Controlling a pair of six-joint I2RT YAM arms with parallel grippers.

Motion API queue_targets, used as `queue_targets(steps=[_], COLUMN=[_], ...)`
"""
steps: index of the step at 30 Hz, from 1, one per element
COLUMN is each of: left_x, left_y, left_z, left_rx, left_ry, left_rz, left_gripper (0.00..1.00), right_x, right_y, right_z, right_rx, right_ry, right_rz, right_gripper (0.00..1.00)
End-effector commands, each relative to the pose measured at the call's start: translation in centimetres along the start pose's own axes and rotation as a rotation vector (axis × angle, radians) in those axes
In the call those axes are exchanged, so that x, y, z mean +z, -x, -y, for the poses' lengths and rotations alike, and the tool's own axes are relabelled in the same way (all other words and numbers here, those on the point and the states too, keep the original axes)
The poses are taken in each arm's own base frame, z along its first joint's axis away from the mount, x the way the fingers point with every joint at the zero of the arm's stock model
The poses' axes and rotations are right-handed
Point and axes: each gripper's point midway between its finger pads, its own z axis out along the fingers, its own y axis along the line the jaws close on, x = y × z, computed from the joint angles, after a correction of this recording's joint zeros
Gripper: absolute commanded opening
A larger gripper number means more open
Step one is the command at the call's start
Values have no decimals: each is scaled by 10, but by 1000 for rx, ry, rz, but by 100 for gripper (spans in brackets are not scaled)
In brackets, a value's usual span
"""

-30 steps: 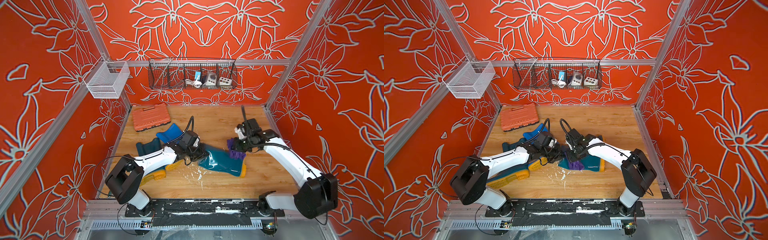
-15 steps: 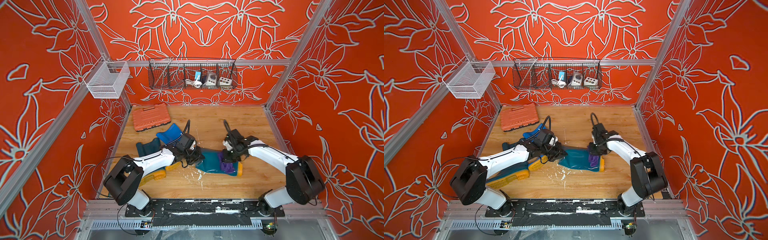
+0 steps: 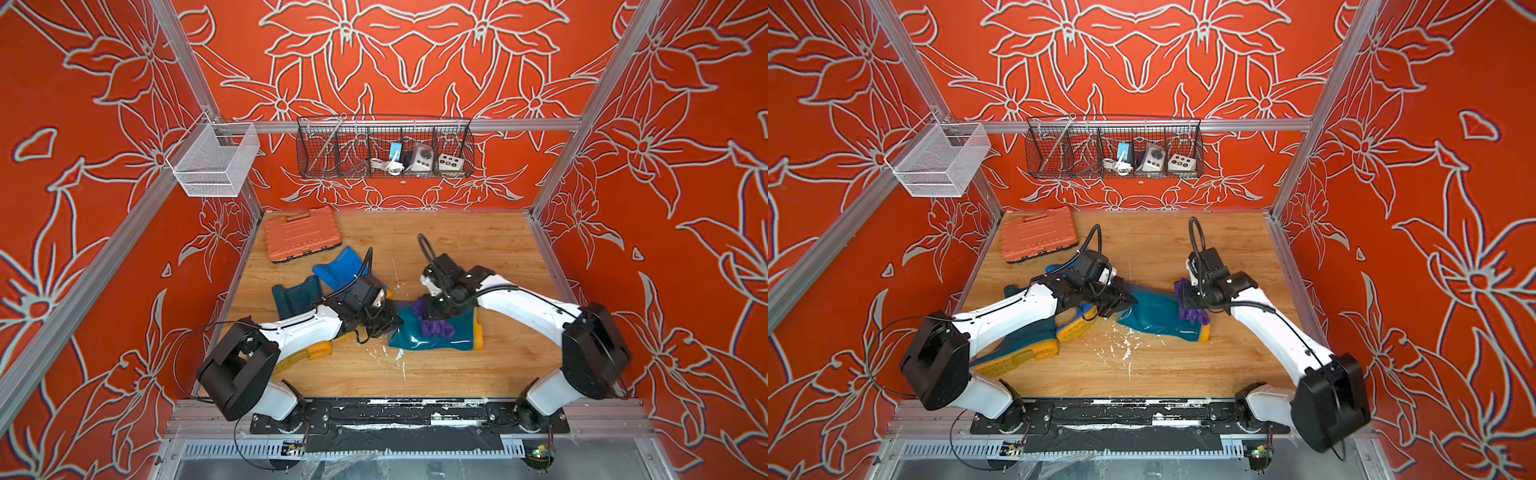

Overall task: Wipe the rubber boots with a cloth
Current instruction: Wipe the dirt off the rubber boot.

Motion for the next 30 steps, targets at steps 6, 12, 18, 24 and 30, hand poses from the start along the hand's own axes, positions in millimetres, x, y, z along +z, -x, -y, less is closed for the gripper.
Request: queue_targets(steps=[6, 12, 18, 24, 30], left_x=[-11, -18, -13, -4, -5], left_y=[5, 11, 18, 21, 23], left_z=[10, 13, 31, 42, 47], left_rx=[8, -9, -23, -30, -5], left_ry=[-30, -46, -79, -80, -60], left_rz=[45, 64, 49, 17, 8], left_gripper=[0, 0, 0, 0, 0], right_x=[8, -18, -84, -43, -3], right_y=[-15, -66, -21, 6, 7], right_z=[5, 153, 147, 35, 9], right_rx=[-60, 380, 329, 61, -126], right_ry=[-102, -202, -173, -36, -88], right_rz=[-54, -88, 149, 182, 36], right_gripper=[0, 0, 0, 0, 0])
